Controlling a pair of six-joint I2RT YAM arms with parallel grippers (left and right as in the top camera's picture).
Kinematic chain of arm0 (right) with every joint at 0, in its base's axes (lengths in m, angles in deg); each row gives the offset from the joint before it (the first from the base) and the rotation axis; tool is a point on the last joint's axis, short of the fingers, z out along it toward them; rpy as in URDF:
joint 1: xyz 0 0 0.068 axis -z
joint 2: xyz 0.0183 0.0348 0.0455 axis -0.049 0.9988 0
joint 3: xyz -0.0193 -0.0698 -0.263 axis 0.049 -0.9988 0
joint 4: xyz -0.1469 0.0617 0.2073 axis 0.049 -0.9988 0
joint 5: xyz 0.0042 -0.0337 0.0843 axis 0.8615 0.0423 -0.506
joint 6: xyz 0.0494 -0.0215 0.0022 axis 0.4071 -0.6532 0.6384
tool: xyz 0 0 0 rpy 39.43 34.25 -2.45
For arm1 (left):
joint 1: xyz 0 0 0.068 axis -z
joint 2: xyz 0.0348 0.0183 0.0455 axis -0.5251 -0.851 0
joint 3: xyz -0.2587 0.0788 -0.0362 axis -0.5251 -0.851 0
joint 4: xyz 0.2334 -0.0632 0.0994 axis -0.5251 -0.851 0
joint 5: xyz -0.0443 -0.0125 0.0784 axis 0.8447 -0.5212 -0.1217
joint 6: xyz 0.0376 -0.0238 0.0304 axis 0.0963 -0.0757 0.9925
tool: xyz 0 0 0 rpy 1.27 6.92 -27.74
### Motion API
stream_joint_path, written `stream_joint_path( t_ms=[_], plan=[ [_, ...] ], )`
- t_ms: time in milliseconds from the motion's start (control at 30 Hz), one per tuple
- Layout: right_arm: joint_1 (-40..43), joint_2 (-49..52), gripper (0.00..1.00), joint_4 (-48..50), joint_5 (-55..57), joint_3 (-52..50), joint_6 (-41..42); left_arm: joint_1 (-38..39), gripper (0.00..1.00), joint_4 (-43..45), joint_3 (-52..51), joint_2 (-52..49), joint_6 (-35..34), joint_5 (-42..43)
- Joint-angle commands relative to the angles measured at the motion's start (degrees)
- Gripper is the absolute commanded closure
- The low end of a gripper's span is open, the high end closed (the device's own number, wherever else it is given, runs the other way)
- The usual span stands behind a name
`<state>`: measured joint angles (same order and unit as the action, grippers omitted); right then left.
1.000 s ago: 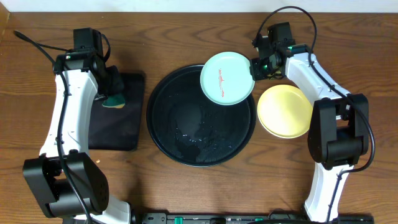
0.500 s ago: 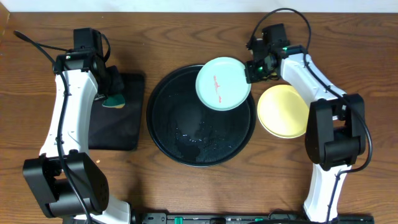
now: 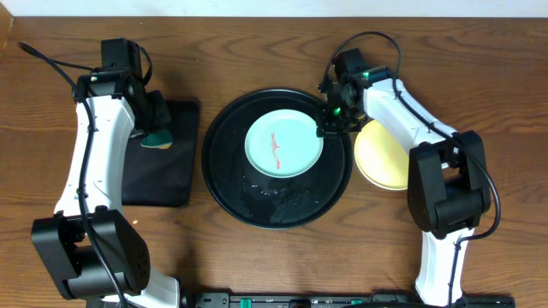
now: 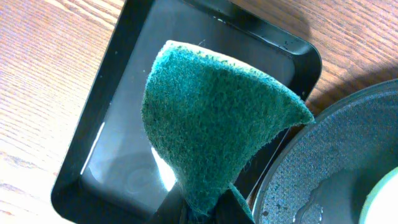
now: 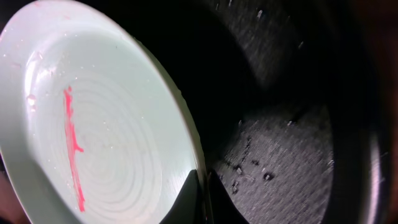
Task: Clean dirty plates on tray and stack at the side
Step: 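Grasp the last pale green plate's rim with the right gripper and tilt it, then scrub the pale green plate with the sponge in the left gripper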
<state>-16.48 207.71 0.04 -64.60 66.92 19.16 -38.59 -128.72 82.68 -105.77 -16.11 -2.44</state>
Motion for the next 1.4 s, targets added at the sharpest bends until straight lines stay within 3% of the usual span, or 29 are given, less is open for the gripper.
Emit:
stream_joint_path(
  t_ms=[0, 367, 500, 600, 767, 900, 1367],
  plan=[
    [-1.95, 0.48, 0.99, -0.28, 1.25, 0.04, 2.38, 0.15, 0.93, -0.07, 0.31, -0.17, -0.5, -0.22],
    [-6.34, 2.67, 0.99, 4.02, 7.28, -0.02, 2.6, 5.75, 0.93, 0.79, 0.31, -0.02, -0.28, 10.21],
    [-6.62, 4.24, 0.81, 4.02, 7.41, -0.02, 2.6, 8.24, 0.93, 1.07, 0.31, -0.02, -0.33, 10.23],
    [-6.58, 5.79, 0.77, 4.26, 7.52, -0.02, 2.6, 9.62, 0.92, 1.09, 0.31, -0.02, -0.35, 10.23],
    [-6.58, 7.72, 0.82, 4.24, 7.54, -0.02, 2.58, 12.09, 0.92, 1.16, 0.31, -0.04, -1.66, 10.25],
    [-6.6, 8.76, 0.99, 4.31, 7.52, -0.07, 2.6, 15.02, 0.93, 1.2, 0.31, -0.15, -2.84, 10.23],
    [-6.58, 8.9, 0.99, 5.09, 7.56, -0.07, 4.35, 23.67, 0.92, 2.54, 0.31, -5.53, -9.49, 9.53]
  ],
)
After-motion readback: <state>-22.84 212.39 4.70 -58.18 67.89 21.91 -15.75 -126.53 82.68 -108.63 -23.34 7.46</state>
